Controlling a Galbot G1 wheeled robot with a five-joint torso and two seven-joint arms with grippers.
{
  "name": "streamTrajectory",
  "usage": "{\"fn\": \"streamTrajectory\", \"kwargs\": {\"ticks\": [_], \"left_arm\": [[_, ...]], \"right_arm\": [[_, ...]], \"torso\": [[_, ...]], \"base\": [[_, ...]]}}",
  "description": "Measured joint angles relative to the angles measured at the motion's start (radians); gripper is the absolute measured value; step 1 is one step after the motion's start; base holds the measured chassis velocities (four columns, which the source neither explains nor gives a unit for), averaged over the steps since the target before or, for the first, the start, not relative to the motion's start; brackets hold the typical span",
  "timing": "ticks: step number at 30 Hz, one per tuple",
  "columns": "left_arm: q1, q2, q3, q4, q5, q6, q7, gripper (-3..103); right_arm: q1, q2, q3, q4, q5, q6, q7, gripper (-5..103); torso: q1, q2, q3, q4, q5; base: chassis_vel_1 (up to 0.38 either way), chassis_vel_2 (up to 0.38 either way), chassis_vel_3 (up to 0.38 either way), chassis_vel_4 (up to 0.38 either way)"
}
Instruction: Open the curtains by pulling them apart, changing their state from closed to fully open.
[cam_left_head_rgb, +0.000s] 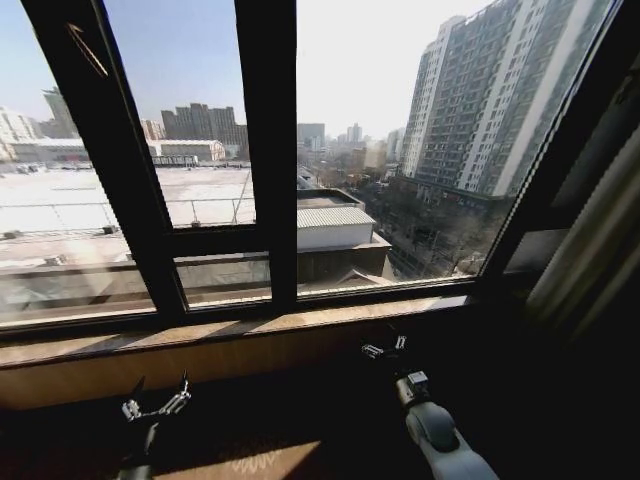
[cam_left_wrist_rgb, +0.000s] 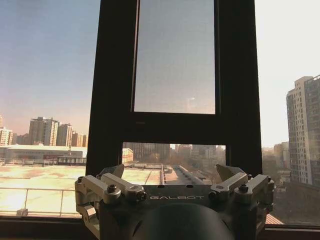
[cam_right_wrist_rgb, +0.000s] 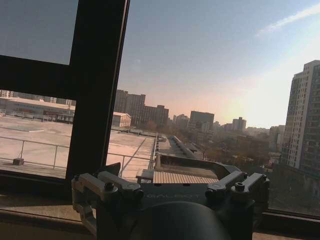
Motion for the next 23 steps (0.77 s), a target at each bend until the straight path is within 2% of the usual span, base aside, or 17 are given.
{"fn": "streamTrajectory", "kwargs": {"ticks": [5, 9, 14, 17, 21, 23], "left_arm": [[0.0, 0.0, 0.0, 0.0, 0.0, 0.0, 0.0, 100], [0.0, 0.0, 0.0, 0.0, 0.0, 0.0, 0.0, 100], [0.0, 0.0, 0.001, 0.0, 0.0, 0.0, 0.0, 100], [0.0, 0.0, 0.001, 0.0, 0.0, 0.0, 0.0, 100], [0.0, 0.0, 0.0, 0.0, 0.0, 0.0, 0.0, 100], [0.0, 0.0, 0.0, 0.0, 0.0, 0.0, 0.0, 100]], "right_arm": [[0.0, 0.0, 0.0, 0.0, 0.0, 0.0, 0.0, 100], [0.0, 0.0, 0.0, 0.0, 0.0, 0.0, 0.0, 100], [0.0, 0.0, 0.0, 0.0, 0.0, 0.0, 0.0, 100], [0.0, 0.0, 0.001, 0.0, 0.0, 0.0, 0.0, 100], [0.0, 0.0, 0.0, 0.0, 0.0, 0.0, 0.0, 100], [0.0, 0.0, 0.0, 0.0, 0.0, 0.0, 0.0, 100]], "torso": [[-0.001, 0.001, 0.0, 0.0, 0.0011], [0.0, 0.0, 0.0, -0.0001, 0.0], [0.0, 0.0, 0.0, -0.0003, 0.0004], [-0.001, 0.001, -0.001, -0.0004, 0.001], [-0.001, 0.001, -0.001, -0.0003, 0.0006], [0.0, 0.0, 0.0, 0.0001, -0.0009]], "base": [[0.174, -0.546, -0.137, 0.544], [0.106, -0.563, -0.113, 0.563], [0.114, -0.424, -0.11, 0.458], [0.096, -0.237, -0.117, 0.173], [0.036, 0.016, -0.061, 0.056], [0.015, 0.03, -0.018, -0.044]]}}
